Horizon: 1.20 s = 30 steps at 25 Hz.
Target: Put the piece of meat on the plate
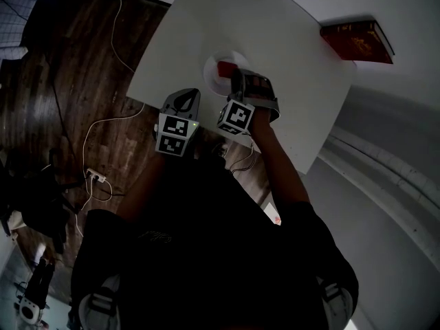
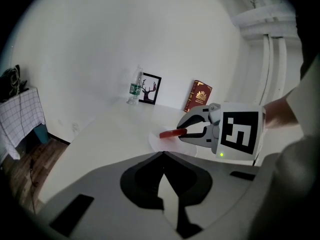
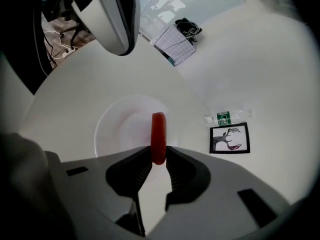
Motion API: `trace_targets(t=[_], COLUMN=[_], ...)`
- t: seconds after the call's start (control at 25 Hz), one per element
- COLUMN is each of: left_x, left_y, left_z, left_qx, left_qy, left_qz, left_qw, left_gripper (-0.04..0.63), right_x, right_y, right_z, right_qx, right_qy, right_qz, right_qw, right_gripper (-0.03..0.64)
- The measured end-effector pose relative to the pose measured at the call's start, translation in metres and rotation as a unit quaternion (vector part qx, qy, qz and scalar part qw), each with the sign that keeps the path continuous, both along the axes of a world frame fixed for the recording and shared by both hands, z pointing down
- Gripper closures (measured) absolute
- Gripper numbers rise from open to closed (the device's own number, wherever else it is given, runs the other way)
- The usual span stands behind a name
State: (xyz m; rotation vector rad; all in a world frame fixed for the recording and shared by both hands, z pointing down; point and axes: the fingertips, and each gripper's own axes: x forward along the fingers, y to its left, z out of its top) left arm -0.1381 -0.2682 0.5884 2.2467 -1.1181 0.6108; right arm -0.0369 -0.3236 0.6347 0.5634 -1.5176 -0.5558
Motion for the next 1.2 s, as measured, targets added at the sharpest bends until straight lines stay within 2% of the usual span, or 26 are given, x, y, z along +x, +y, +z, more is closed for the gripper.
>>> trace_targets(t=[0.24, 0.44, 0.56, 1.2], left_x=[0.001, 0.003, 0.003, -0.001], left_y=[0.002, 0.002, 0.002, 0.008], left_z=[-0.001, -0.001, -0.001, 0.002], left_qx=[-0.002, -0.001, -0.001, -0.009], left_qy=[0.003, 0.004, 0.005, 0.007], left_qz=[0.001, 0.002, -0.001, -0.014], left_qw=[1.0, 1.0, 1.0, 0.9998], left_gripper=[0.592, 0.594, 0.594, 0.592], right_x=[-0.001, -0.001, -0.001, -0.008], right_y=[-0.001, 0.004, 0.004, -0.016], right_z=[0.0, 0.007, 0.009, 0.013], right_qx=[-0.007, -0.041, -0.048, -0.055], right_qy=[0.002, -0.01, -0.017, -0.035], right_qz=[-0.006, 0.003, 0.005, 0.017], right_qw=[1.0, 0.999, 0.999, 0.998], right_gripper=[0.514, 0.476, 0.476, 0.466])
